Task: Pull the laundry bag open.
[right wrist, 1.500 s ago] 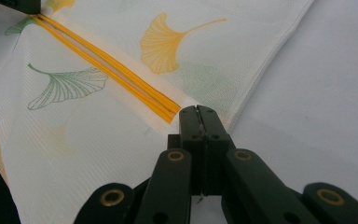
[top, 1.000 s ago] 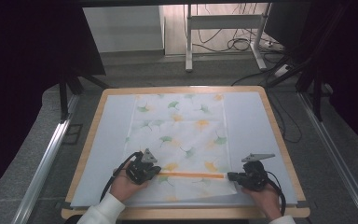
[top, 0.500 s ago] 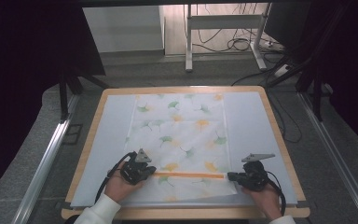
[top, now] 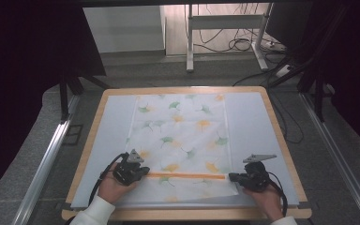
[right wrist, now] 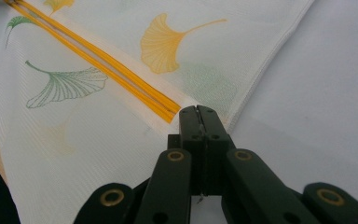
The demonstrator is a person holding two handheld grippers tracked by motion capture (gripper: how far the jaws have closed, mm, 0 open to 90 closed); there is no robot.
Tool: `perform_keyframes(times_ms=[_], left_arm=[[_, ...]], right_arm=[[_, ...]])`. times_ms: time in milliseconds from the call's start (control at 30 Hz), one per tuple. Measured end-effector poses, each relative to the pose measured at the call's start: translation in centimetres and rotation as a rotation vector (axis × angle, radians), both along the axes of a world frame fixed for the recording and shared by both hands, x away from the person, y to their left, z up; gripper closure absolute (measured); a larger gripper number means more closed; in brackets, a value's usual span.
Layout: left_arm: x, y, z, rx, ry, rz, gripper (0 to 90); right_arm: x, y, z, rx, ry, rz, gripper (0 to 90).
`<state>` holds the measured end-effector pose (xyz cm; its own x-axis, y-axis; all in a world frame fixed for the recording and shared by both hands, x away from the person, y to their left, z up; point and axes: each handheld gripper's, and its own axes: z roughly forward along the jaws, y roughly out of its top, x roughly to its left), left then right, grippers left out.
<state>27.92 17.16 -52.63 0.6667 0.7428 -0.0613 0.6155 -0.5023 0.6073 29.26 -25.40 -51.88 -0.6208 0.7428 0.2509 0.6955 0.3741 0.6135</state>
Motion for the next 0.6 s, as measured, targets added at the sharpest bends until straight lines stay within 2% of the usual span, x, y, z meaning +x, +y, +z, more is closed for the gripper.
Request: perform_keyframes(times_ms=[600], left_arm=[[-0.3,3.0,-0.1,0.009,0.008,0.062,90.0]], right_arm=[[0.0,0.0,0.0,0.001,0.004,0.000,89.7]])
